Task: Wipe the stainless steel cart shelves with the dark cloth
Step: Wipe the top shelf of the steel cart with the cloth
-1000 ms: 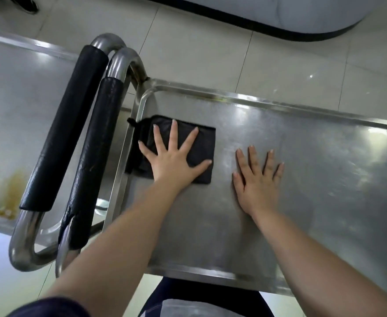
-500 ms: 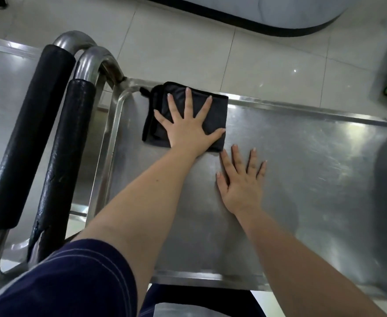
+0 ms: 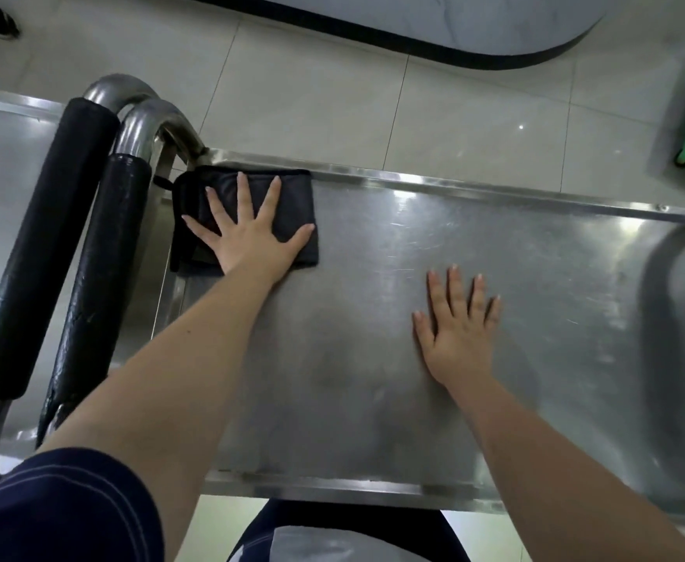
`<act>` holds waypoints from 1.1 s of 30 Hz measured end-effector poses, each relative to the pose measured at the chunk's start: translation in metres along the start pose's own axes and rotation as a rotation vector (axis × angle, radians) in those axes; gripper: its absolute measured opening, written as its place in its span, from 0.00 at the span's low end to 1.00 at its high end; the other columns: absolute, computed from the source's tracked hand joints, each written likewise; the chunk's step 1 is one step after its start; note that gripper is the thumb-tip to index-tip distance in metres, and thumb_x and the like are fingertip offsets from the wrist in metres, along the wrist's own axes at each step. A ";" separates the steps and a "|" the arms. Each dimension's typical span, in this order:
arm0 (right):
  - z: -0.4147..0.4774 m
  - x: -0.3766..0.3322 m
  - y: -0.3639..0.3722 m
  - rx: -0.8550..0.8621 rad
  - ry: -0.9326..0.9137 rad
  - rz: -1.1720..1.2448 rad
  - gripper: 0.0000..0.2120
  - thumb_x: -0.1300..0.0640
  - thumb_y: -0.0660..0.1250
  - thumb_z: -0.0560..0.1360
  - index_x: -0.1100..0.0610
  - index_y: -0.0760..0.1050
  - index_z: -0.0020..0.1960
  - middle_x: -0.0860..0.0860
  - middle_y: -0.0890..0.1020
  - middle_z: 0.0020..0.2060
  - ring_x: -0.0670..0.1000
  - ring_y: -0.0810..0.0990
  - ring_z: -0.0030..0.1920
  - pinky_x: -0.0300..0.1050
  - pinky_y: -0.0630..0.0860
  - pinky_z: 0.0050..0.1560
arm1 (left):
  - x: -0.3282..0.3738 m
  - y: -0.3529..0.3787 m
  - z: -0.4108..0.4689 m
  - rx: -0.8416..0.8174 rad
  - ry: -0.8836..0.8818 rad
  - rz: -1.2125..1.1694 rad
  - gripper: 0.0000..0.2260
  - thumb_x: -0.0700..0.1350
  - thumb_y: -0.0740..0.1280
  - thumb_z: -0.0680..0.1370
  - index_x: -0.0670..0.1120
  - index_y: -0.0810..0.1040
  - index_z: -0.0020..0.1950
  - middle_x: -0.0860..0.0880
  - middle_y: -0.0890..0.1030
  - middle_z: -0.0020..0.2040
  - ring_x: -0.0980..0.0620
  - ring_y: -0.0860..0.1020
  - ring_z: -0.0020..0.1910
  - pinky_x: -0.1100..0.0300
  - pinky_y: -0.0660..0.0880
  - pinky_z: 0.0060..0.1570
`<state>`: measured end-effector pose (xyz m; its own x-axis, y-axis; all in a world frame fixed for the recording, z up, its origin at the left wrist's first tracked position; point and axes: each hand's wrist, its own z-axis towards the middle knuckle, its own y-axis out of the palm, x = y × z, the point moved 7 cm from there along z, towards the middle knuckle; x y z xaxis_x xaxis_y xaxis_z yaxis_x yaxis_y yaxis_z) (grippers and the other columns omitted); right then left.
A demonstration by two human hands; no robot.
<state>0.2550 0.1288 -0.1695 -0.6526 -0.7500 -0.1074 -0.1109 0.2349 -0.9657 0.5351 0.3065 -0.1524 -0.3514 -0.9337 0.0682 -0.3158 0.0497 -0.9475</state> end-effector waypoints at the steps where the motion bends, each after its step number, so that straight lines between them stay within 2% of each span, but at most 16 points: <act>1: 0.000 -0.001 0.000 0.008 -0.003 0.001 0.31 0.37 0.46 0.79 0.45 0.51 0.80 0.52 0.55 0.80 0.64 0.50 0.78 0.67 0.44 0.75 | 0.013 0.002 -0.002 0.002 0.008 -0.008 0.40 0.80 0.45 0.69 0.68 0.39 0.77 0.52 0.38 0.81 0.35 0.35 0.77 0.24 0.37 0.67; 5: 0.000 0.002 0.002 0.019 -0.007 -0.017 0.31 0.38 0.46 0.79 0.46 0.52 0.80 0.53 0.55 0.80 0.65 0.50 0.78 0.68 0.45 0.74 | 0.100 0.013 -0.019 0.010 0.164 -0.006 0.39 0.78 0.47 0.69 0.67 0.41 0.78 0.51 0.37 0.81 0.32 0.35 0.76 0.22 0.38 0.64; 9: 0.001 0.007 0.005 0.008 -0.001 -0.022 0.31 0.37 0.44 0.79 0.44 0.46 0.80 0.51 0.51 0.80 0.62 0.46 0.79 0.67 0.43 0.75 | 0.161 0.026 -0.037 -0.072 0.284 0.033 0.39 0.78 0.46 0.70 0.66 0.38 0.78 0.50 0.34 0.80 0.32 0.31 0.75 0.22 0.36 0.62; 11: 0.000 0.008 0.005 0.005 0.000 -0.021 0.31 0.36 0.43 0.79 0.43 0.44 0.80 0.50 0.50 0.80 0.61 0.44 0.79 0.66 0.41 0.75 | 0.158 0.026 -0.037 -0.080 0.303 0.022 0.39 0.78 0.46 0.70 0.67 0.38 0.77 0.52 0.34 0.80 0.34 0.31 0.75 0.23 0.36 0.63; 13: -0.001 0.006 0.003 0.020 -0.006 -0.008 0.31 0.37 0.45 0.79 0.44 0.47 0.80 0.50 0.52 0.80 0.62 0.46 0.79 0.65 0.42 0.75 | 0.135 0.025 -0.033 -0.062 0.294 0.024 0.38 0.78 0.46 0.70 0.68 0.39 0.77 0.53 0.36 0.80 0.36 0.32 0.76 0.24 0.37 0.65; 15: -0.002 0.004 0.001 0.031 -0.011 -0.011 0.31 0.37 0.47 0.79 0.45 0.51 0.80 0.51 0.54 0.80 0.63 0.49 0.79 0.65 0.42 0.75 | 0.100 0.019 -0.024 -0.034 0.228 0.004 0.38 0.78 0.48 0.69 0.69 0.41 0.77 0.55 0.37 0.80 0.37 0.34 0.77 0.24 0.39 0.66; 19: -0.001 0.004 0.002 -0.013 -0.009 -0.018 0.32 0.36 0.42 0.78 0.43 0.44 0.80 0.49 0.49 0.80 0.62 0.44 0.79 0.63 0.37 0.75 | 0.024 0.005 -0.003 -0.011 0.037 -0.044 0.38 0.79 0.49 0.69 0.70 0.43 0.77 0.55 0.39 0.81 0.38 0.37 0.78 0.25 0.40 0.67; 21: -0.001 0.004 0.002 -0.016 -0.006 -0.015 0.32 0.36 0.42 0.78 0.43 0.43 0.80 0.49 0.48 0.80 0.62 0.43 0.79 0.64 0.38 0.75 | 0.010 0.003 -0.001 -0.011 -0.025 -0.023 0.38 0.79 0.47 0.69 0.69 0.41 0.77 0.54 0.38 0.81 0.37 0.36 0.78 0.25 0.40 0.68; 25: -0.002 0.001 0.003 0.002 -0.012 -0.022 0.31 0.38 0.44 0.80 0.45 0.47 0.80 0.51 0.51 0.80 0.64 0.46 0.79 0.69 0.44 0.74 | 0.046 0.009 -0.008 0.009 -0.053 -0.039 0.39 0.79 0.45 0.70 0.67 0.40 0.77 0.52 0.37 0.81 0.33 0.36 0.77 0.23 0.40 0.65; 28: -0.002 0.001 0.002 0.041 -0.001 -0.048 0.30 0.39 0.47 0.80 0.47 0.51 0.80 0.52 0.53 0.80 0.65 0.48 0.78 0.70 0.46 0.74 | 0.123 0.019 -0.023 -0.019 0.113 -0.014 0.39 0.78 0.46 0.69 0.67 0.39 0.77 0.51 0.35 0.80 0.32 0.34 0.76 0.22 0.38 0.64; 31: 0.000 0.006 0.005 -0.042 0.003 -0.064 0.32 0.37 0.45 0.81 0.47 0.44 0.81 0.49 0.44 0.80 0.61 0.40 0.79 0.65 0.37 0.75 | 0.176 0.029 -0.043 -0.072 0.233 0.009 0.38 0.78 0.46 0.71 0.67 0.39 0.77 0.52 0.34 0.80 0.33 0.32 0.76 0.23 0.36 0.64; 33: -0.001 0.008 0.002 -0.064 -0.062 -0.046 0.32 0.36 0.43 0.80 0.47 0.44 0.81 0.49 0.45 0.80 0.60 0.41 0.79 0.62 0.35 0.74 | 0.170 0.030 -0.045 -0.074 0.238 0.007 0.38 0.78 0.47 0.71 0.68 0.40 0.77 0.54 0.36 0.80 0.36 0.33 0.76 0.23 0.36 0.65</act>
<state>0.2489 0.1233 -0.1723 -0.5981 -0.7974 -0.0793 -0.1890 0.2366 -0.9531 0.4262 0.1653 -0.1548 -0.5490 -0.8237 0.1416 -0.3728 0.0897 -0.9236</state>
